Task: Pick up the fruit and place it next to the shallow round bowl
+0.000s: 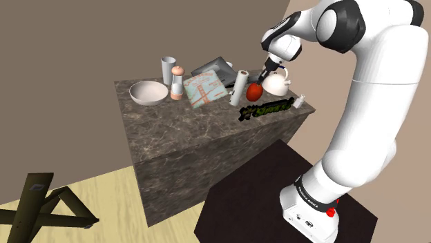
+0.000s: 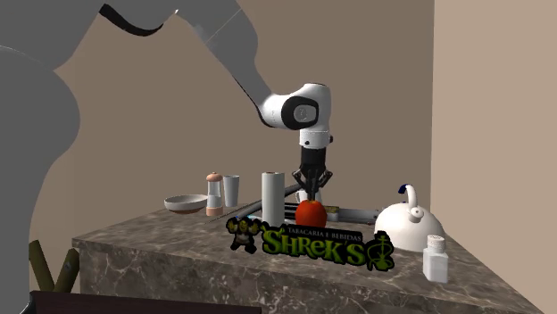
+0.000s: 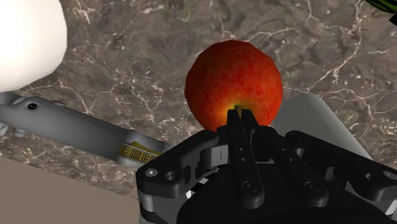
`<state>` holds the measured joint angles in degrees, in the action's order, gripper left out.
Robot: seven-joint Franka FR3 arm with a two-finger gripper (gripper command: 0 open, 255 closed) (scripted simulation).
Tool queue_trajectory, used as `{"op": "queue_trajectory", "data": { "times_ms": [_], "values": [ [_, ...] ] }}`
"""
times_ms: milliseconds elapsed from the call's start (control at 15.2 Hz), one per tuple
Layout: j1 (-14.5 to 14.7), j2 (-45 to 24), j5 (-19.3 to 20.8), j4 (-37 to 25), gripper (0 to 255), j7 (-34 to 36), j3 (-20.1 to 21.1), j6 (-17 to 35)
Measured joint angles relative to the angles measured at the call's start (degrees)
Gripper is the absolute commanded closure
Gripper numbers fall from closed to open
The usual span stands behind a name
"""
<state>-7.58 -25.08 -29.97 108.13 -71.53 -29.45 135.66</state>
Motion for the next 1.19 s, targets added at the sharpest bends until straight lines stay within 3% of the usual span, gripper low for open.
{"op": "queue_trajectory", "data": {
  "times_ms": [1188],
  "values": [
    [2.1, 6.9, 6.9, -4.3, 255, 5.7, -3.3, -9.8]
  ]
}}
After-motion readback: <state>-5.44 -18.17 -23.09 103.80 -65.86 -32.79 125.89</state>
